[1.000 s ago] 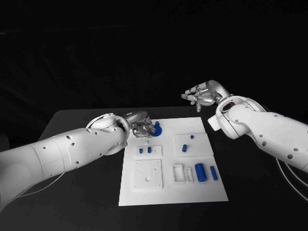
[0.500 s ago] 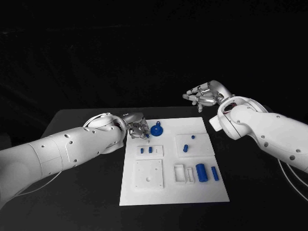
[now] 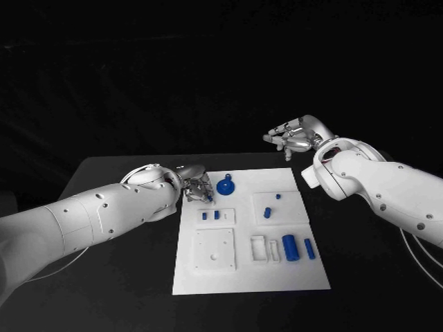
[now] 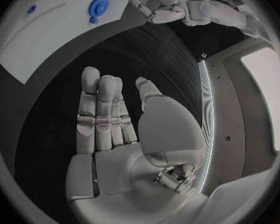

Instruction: Assemble the parts on the task board

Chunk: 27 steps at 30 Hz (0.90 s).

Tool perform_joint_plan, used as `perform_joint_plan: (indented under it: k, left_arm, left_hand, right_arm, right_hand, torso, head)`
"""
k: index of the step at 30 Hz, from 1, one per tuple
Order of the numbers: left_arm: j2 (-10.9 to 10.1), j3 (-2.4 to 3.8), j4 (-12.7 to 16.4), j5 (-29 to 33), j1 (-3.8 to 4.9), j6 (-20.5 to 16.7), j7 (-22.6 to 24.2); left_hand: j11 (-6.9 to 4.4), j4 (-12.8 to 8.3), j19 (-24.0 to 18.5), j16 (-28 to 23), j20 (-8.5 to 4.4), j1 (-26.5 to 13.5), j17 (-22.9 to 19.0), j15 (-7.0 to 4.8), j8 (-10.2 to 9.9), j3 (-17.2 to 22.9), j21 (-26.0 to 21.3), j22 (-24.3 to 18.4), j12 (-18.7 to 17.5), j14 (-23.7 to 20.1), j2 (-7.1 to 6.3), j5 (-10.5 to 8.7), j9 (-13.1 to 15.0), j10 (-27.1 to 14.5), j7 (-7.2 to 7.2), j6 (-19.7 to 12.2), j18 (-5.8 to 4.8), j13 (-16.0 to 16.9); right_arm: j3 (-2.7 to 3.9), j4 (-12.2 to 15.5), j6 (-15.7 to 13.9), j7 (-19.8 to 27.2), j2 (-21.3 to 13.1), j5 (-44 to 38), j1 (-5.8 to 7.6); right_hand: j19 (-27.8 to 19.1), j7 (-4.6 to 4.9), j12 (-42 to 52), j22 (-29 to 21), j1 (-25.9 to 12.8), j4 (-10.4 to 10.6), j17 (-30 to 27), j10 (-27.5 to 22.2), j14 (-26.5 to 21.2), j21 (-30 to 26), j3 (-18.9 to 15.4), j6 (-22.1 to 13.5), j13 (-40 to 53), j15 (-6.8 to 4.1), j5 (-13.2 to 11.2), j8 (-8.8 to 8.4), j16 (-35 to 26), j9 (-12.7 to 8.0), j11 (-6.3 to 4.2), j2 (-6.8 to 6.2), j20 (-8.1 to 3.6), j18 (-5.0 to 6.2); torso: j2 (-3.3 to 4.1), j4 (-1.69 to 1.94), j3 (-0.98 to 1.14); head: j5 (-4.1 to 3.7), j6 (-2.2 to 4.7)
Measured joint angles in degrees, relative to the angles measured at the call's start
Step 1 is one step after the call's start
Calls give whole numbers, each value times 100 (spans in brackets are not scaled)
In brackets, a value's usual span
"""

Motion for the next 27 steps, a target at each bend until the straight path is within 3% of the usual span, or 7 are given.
perform_joint_plan:
  k: [27]
  left_arm:
    - [140, -84, -117, 5, -28, 56, -15]
  left_hand:
    - [-3, 18, 0, 0, 0, -34, -1, 1, -23, -20, -24, 0, -1, 0, 4, 0, 5, -3, -24, -3, -30, -10]
  right_arm:
    - [0, 20, -1, 5, 20, 3, 0]
  right_hand:
    - [0, -1, 0, -2, 0, 0, 1, 0, 0, 0, 0, 1, 1, 0, 0, 0, 0, 0, 0, 0, 0, 0]
  torso:
    - [3, -7, 1]
  head:
    - [15, -10]
